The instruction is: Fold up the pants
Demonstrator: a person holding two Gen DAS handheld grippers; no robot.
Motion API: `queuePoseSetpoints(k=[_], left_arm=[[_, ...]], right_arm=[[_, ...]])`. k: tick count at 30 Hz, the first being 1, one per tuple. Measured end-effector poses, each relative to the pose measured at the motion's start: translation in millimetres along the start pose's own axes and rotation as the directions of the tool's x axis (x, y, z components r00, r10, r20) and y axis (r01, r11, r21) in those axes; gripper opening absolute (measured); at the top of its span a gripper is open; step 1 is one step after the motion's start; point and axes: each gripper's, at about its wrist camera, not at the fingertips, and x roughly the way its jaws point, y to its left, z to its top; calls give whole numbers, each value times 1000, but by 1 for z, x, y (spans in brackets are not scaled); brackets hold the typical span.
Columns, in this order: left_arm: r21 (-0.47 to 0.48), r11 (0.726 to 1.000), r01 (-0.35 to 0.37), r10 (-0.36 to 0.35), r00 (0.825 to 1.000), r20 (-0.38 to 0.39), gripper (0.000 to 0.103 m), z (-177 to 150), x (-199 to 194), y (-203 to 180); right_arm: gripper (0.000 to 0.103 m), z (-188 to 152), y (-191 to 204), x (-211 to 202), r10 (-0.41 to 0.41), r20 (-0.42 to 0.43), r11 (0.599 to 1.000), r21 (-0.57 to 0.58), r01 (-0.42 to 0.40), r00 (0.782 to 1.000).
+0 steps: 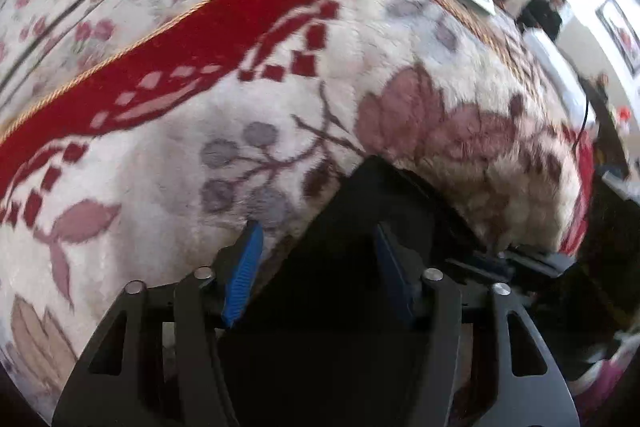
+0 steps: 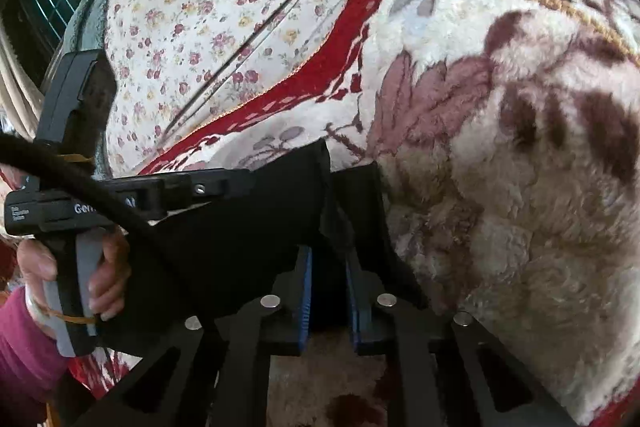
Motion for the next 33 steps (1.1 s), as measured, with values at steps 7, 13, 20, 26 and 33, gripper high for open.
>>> queuePoseSetpoints(k=[7, 13, 20, 26, 33], left_arm=[[115, 992, -53, 48, 998, 46, 11, 1, -12, -40], [119, 991, -53, 47, 997, 59, 10, 5, -2, -57], [60, 994, -91, 87, 994, 63, 16, -3, 4, -50], [-18, 994, -106, 108, 985, 134, 16, -22, -43, -42], [-194, 976, -95, 140, 962, 235, 48, -69, -119, 3]], right_arm=[[8, 2, -2, -24, 29, 55, 999, 40, -31, 998], [8, 6, -9, -41, -27, 62, 998, 66, 23, 998], [9, 5, -7, -20, -119, -15, 992, 32, 120, 993], [19, 6, -5, -42, -99, 9, 993, 68, 98, 995], [33, 10, 16, -66, 87, 100, 992, 79, -95, 991]])
